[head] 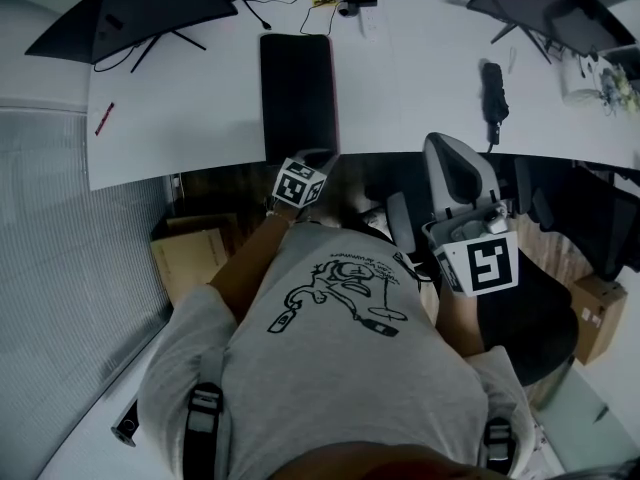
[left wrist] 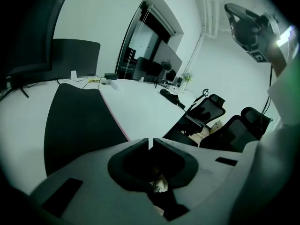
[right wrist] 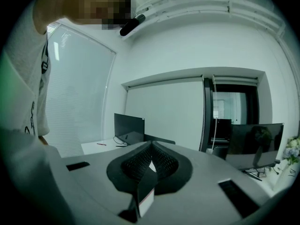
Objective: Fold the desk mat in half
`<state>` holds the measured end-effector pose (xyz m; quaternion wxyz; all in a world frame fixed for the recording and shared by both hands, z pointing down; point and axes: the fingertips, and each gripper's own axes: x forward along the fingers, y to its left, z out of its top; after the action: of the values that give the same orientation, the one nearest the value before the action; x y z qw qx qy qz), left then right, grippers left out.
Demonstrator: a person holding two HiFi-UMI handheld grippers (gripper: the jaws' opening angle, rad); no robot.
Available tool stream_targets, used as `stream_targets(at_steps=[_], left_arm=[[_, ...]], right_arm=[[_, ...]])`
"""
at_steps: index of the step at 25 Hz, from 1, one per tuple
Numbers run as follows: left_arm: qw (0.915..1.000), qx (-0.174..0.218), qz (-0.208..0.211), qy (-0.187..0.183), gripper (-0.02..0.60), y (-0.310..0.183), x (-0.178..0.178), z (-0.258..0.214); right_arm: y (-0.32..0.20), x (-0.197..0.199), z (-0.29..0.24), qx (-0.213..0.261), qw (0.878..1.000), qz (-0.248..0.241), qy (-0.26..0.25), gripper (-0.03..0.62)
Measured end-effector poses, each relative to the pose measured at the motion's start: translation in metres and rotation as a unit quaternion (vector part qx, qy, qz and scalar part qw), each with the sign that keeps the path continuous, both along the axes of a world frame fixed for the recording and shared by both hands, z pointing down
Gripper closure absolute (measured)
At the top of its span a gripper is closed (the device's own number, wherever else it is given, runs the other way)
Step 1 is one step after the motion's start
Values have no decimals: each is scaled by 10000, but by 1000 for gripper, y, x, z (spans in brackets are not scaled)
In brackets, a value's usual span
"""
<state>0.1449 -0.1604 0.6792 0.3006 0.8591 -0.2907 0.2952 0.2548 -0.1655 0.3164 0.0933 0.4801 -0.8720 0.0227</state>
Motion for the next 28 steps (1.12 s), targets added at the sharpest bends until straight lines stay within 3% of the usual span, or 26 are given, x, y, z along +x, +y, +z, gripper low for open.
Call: stream_targets(at_steps=[16, 28], left_arm=[[9945, 856, -373, 466, 546, -24, -42, -86], [9819, 1475, -727, 940, 552, -39, -88, -158]], right_arm=[[0, -51, -7, 108, 9996, -238, 90, 588], [-7, -89, -9, 139, 9992, -319, 200, 588]])
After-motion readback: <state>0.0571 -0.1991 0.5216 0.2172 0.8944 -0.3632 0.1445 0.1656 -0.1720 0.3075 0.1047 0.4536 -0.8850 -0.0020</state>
